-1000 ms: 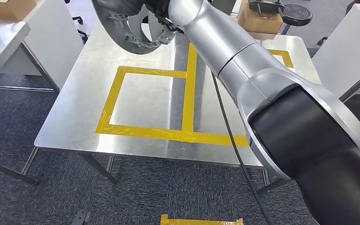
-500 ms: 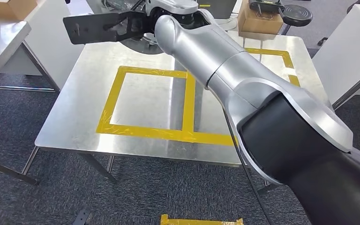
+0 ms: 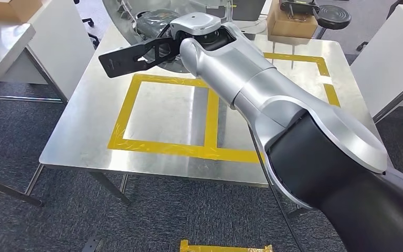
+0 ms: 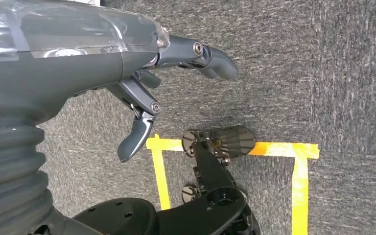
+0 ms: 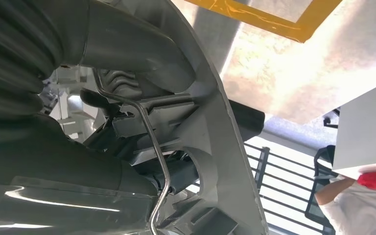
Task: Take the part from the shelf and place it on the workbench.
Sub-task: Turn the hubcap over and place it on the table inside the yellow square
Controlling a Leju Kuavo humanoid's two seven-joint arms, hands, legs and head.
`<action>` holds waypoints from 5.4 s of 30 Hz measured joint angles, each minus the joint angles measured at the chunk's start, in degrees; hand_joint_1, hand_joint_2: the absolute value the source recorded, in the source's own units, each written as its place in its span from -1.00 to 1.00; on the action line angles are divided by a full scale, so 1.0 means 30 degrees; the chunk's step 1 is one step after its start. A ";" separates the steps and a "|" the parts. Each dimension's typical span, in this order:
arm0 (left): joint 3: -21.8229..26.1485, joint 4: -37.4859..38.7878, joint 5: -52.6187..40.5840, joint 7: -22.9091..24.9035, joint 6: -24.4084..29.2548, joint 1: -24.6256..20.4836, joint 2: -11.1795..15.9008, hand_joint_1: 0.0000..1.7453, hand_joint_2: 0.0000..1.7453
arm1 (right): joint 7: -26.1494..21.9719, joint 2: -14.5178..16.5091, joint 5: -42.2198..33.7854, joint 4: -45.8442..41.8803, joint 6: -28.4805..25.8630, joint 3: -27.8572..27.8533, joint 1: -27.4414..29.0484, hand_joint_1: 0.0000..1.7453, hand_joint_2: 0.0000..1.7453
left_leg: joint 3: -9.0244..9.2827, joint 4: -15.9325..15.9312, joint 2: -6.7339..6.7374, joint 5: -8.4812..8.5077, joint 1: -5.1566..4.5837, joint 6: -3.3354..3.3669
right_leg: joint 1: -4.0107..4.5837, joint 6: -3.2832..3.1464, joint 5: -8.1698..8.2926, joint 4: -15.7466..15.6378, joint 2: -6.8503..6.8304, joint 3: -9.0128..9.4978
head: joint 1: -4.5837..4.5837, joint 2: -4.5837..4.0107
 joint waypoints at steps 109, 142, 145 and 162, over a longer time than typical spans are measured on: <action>0.2364 -0.0829 -0.6355 0.2506 0.0517 -0.1280 0.1215 -1.00 1.00 | 0.4475 -0.8002 0.3776 0.0599 0.4430 -0.2746 0.3405 1.00 1.00 | 0.0093 -0.0068 -0.0230 0.0039 -0.0040 -0.0034 | -0.0034 -0.0040 -0.0031 0.0006 -0.0189 0.0066 | -0.0089 0.0000; 0.3825 -0.1009 -0.7992 0.2445 0.0148 -0.0854 0.0732 -1.00 1.00 | 0.2430 -0.9114 0.6655 -0.0047 0.4180 -0.2621 0.6689 1.00 1.00 | 0.0125 -0.0097 0.0064 0.0032 -0.0066 -0.0039 | -0.0037 -0.0039 -0.0028 0.0009 -0.0008 0.0039 | -0.0107 0.0000; 0.3827 -0.1009 -0.8098 0.2321 0.0117 -0.0864 0.0709 -1.00 1.00 | 0.2217 -0.9098 0.6803 -0.0107 0.4179 -0.2610 0.6885 1.00 1.00 | 0.0125 -0.0097 0.0063 0.0031 -0.0067 -0.0039 | -0.0038 -0.0039 -0.0028 0.0008 -0.0007 0.0038 | -0.0106 0.0000; 0.3994 -0.1009 -0.8348 0.1749 -0.0097 -0.0989 0.0581 -1.00 1.00 | 0.0887 -0.8408 0.7240 -0.0390 0.4453 -0.2510 0.7121 -0.50 1.00 | 0.0129 -0.0100 0.0122 0.0031 -0.0068 -0.0040 | -0.0034 -0.0039 -0.0028 0.0015 0.0006 0.0040 | -0.0111 0.0000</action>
